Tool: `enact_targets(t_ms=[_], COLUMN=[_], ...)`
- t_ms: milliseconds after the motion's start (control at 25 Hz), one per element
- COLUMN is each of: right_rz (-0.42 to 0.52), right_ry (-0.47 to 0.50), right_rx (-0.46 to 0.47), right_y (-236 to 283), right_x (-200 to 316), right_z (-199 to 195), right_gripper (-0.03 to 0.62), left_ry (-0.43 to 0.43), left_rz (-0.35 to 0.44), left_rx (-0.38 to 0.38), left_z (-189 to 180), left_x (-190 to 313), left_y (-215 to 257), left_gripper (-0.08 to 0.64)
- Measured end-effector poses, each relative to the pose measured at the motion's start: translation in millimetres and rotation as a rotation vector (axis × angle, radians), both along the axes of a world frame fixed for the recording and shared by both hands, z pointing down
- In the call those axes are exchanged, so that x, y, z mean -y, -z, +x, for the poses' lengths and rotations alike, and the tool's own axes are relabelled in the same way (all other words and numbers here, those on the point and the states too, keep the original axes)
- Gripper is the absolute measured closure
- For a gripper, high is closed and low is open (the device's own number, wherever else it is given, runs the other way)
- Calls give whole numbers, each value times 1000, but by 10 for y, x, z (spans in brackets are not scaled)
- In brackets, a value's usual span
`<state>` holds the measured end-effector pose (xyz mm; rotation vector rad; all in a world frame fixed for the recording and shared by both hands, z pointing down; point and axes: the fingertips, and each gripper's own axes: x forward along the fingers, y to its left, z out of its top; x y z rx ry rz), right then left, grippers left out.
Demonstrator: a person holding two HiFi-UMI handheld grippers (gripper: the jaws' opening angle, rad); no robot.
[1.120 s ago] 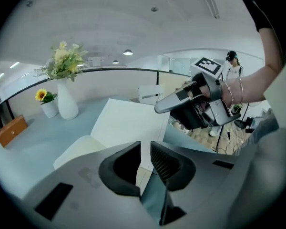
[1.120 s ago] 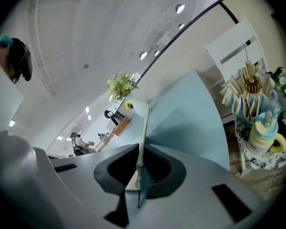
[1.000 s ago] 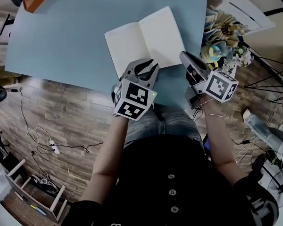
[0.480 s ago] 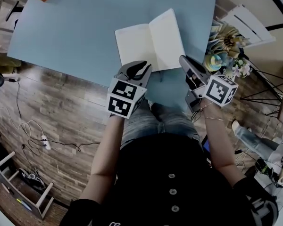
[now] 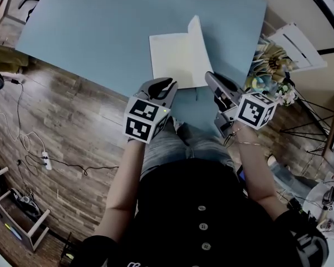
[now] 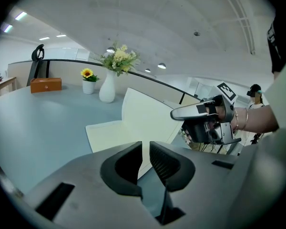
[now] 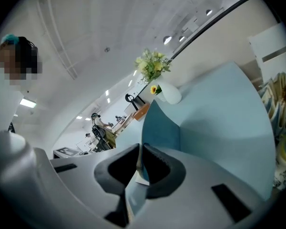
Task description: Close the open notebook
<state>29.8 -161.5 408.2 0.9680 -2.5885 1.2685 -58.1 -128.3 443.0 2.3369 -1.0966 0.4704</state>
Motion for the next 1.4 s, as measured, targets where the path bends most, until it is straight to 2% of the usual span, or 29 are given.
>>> enact_targets(t_ms=[480, 880, 1120, 1400], right_rz=[-12, -28, -41, -46], right_ry=[116, 197, 242, 302], right_rx=[-36, -78, -97, -127], right_y=[-42, -161, -232, -334], right_x=[-58, -112, -138, -147], right_z=[-390, -656, -768, -907], right_gripper=[552, 549, 549, 548], left_ry=[126, 186, 257, 268], left_rz=[-11, -40, -35, -46], left_rx=[-49, -79, -98, -91], left_z=[-376, -530, -668, -717], left_x=[-69, -113, -85, -82], left_y=[-34, -102, -123, -215], left_gripper=[511, 516, 522, 532])
